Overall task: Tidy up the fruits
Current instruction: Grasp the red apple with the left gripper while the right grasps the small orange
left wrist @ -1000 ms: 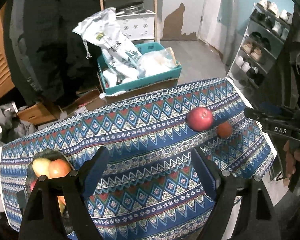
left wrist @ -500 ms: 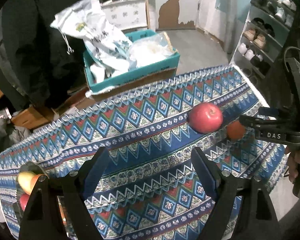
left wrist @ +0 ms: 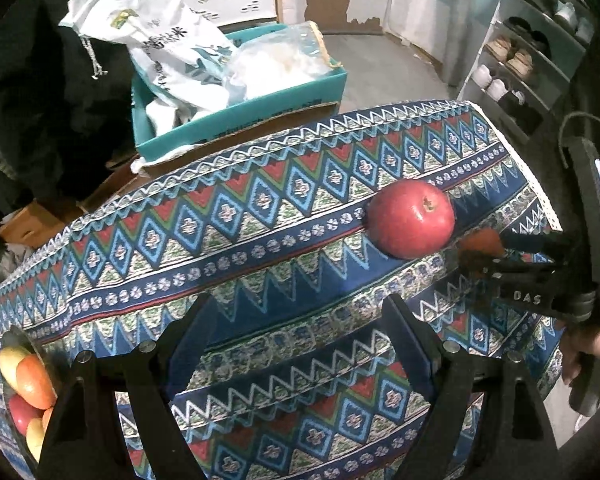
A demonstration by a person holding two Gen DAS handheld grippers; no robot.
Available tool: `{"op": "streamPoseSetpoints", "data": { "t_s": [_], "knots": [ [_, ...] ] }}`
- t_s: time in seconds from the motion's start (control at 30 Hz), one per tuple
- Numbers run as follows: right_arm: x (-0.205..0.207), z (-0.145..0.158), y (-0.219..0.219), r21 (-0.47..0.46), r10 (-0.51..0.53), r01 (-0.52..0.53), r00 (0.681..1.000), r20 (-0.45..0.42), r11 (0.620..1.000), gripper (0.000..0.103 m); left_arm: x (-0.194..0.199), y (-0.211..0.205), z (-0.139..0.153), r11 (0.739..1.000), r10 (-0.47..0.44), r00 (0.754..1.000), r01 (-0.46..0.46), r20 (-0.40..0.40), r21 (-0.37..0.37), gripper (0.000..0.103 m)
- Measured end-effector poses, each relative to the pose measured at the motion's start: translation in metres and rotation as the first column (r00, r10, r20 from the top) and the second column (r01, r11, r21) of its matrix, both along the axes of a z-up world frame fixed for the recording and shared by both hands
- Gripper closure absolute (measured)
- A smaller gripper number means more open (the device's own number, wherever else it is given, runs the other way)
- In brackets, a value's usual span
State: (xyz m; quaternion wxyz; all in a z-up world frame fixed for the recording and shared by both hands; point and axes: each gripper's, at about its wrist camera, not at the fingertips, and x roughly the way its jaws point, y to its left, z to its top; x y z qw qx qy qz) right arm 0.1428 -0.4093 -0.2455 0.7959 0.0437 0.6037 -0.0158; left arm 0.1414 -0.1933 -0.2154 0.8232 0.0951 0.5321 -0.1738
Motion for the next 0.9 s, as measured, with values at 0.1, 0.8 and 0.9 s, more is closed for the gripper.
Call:
{"op": "streamPoseSetpoints", "data": {
  "t_s": [0.1, 0.8, 0.9],
  "knots": [
    [-0.001, -0.006, -0.003, 0.013, 0.003, -0.003, 1.000, -0.010, 1.000, 0.039, 0.003, -0.008, -0.002, 1.000, -0.007, 1.000, 0.007, -0.008, -0.008, 0.018],
    [0.004, 0.034, -0.045, -0.043, -0.097, 0.103, 0.987, 0.126, 0.994, 0.057, 0.026, -0.079, -0.020, 0.995, -0.080, 0.995, 0.075, -0.067, -0.071, 0.018],
    [0.003, 0.032, -0.048, -0.046, -0.110, 0.117, 0.986, 0.127, 0.992, 0.057, 0.027, -0.089, -0.023, 0.993, -0.097, 0.993, 0.092, -0.064, -0.072, 0.016]
  ]
}}
